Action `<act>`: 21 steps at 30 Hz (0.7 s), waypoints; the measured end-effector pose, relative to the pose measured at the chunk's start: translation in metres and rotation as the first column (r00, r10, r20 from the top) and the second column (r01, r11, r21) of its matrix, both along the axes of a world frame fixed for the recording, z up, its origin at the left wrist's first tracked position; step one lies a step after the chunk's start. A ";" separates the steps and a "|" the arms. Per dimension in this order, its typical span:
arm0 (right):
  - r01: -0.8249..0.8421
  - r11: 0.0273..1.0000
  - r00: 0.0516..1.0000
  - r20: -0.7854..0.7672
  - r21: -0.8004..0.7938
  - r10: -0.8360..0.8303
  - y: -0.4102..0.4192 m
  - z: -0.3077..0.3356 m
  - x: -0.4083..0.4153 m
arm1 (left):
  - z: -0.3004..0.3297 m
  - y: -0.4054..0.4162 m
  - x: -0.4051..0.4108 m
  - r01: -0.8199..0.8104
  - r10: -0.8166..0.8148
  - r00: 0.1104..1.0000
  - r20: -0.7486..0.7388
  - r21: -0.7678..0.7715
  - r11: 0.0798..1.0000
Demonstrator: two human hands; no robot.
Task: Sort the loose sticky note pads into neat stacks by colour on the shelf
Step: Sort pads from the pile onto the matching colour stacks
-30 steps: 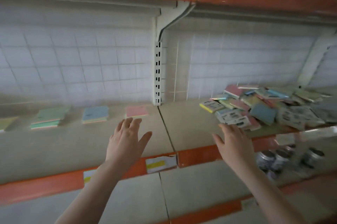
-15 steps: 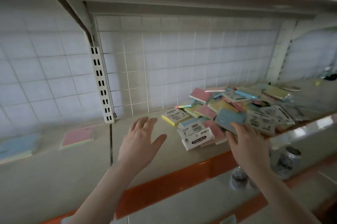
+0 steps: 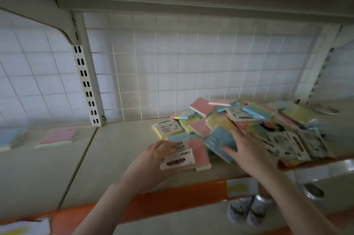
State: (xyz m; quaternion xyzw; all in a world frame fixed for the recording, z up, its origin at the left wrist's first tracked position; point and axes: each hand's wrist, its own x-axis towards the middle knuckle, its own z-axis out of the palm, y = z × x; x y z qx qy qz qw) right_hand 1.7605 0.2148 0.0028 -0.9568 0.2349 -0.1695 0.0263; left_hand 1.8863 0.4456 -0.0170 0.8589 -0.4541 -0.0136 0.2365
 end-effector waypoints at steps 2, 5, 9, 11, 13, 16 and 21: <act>-0.063 0.998 0.997 -0.035 0.009 0.063 -0.012 -0.001 -0.003 | -0.003 -0.006 -0.006 -0.046 0.046 0.998 -0.042 -0.004 0.999; -0.109 0.994 0.992 -0.060 -0.001 0.109 -0.024 0.000 -0.005 | -0.004 -0.013 -0.010 -0.136 0.134 0.988 -0.083 -0.016 0.991; -0.127 0.991 0.991 -0.025 0.039 0.128 -0.030 -0.001 -0.003 | -0.001 -0.008 -0.010 -0.128 0.116 0.967 -0.227 -0.039 0.991; -0.122 0.991 0.992 -0.012 0.061 0.123 -0.031 -0.001 -0.002 | 0.001 -0.005 -0.008 -0.115 0.106 0.964 -0.245 -0.024 0.993; -0.127 0.986 0.992 0.031 0.109 0.124 -0.032 -0.002 0.000 | 0.003 -0.006 -0.006 -0.100 0.093 0.971 -0.218 -0.018 0.995; -0.186 0.962 0.975 0.158 0.201 0.156 -0.034 -0.004 0.004 | 0.003 -0.010 -0.005 -0.100 0.100 0.982 -0.158 0.005 0.995; -0.309 0.902 0.933 0.280 0.303 0.225 -0.037 -0.003 0.005 | -0.001 -0.011 -0.009 -0.175 0.173 0.983 -0.059 -0.034 0.984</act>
